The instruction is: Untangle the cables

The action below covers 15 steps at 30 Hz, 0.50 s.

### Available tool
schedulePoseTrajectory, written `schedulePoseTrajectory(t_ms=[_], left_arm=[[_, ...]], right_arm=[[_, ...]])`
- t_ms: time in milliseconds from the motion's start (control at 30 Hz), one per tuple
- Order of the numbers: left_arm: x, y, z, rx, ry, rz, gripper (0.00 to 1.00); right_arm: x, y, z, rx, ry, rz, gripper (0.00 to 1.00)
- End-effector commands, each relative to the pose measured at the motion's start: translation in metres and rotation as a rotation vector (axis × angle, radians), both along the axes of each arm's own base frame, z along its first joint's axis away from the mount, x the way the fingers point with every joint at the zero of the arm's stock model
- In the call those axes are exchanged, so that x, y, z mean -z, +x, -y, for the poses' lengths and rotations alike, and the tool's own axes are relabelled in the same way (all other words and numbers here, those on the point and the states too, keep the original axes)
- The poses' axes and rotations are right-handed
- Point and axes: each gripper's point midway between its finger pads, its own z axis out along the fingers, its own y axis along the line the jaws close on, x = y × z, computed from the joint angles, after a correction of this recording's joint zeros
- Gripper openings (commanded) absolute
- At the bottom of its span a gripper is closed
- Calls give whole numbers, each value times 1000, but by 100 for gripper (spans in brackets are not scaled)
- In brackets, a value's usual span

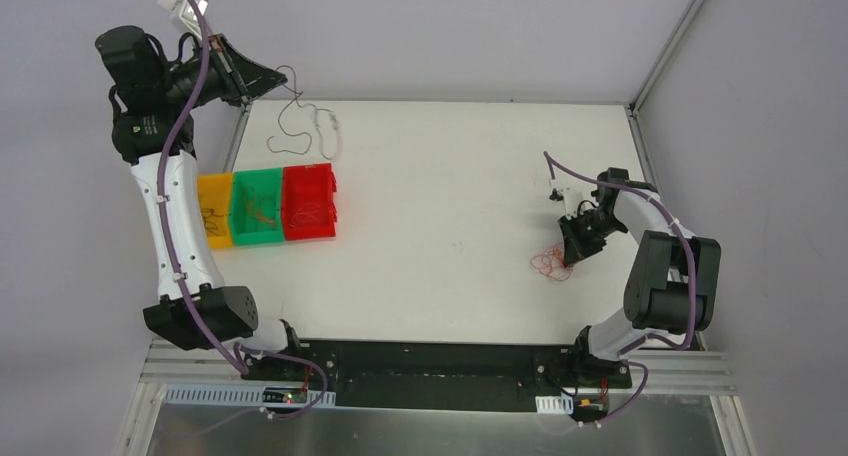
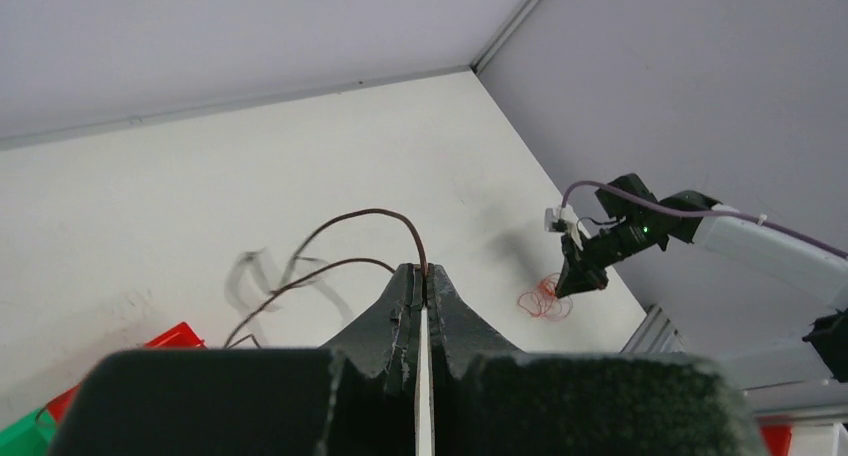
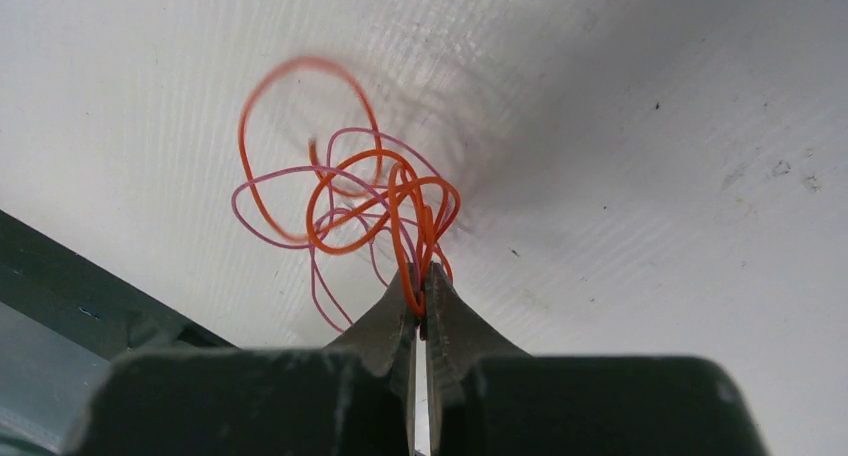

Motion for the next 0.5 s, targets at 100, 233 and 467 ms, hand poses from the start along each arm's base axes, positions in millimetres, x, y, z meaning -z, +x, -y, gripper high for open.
schedulePoseTrajectory(t_ms=[100, 233, 467], left_arm=[[-40, 1, -71, -190, -40, 43, 0], [-47, -4, -119, -351, -31, 49, 0], [-37, -22, -178, -599, 26, 33, 0]], right_arm=[[-5, 5, 5, -8, -20, 30, 0], [-14, 10, -1, 8, 14, 41, 0], [-20, 16, -5, 29, 40, 47, 0]])
